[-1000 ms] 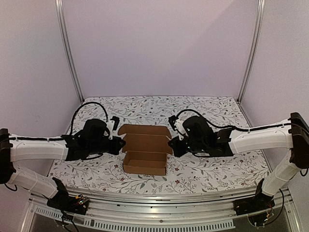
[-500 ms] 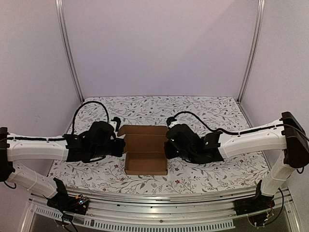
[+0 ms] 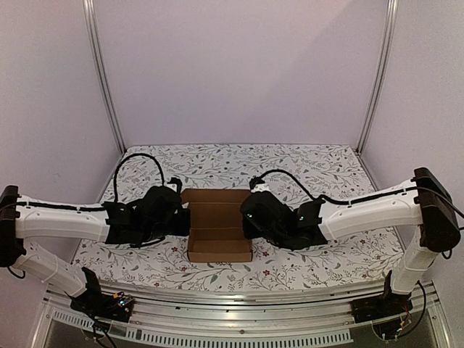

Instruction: Fold the paper box

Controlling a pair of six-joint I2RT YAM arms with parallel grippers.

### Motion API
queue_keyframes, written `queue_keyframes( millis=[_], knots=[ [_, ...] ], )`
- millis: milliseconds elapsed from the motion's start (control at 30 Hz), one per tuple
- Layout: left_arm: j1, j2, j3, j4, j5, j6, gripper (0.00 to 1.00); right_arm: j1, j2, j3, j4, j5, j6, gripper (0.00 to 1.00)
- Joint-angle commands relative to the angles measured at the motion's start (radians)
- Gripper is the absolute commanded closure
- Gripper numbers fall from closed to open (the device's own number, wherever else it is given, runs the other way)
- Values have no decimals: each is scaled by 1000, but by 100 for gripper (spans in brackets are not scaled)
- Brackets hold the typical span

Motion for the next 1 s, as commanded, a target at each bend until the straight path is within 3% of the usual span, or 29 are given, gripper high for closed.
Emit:
queue_keyframes(
  millis=[0,567,967],
  knots=[
    [-40,37,34,-25,7,-46,100,35,37,35,-15,-3,38,100],
    [-95,71,48,-35,-14,-71,100,74,93,53,-44,-2,56,100],
    [-123,107,137,-66,-15,-84,100,104,121,111,-35,-12,33,100]
  ],
)
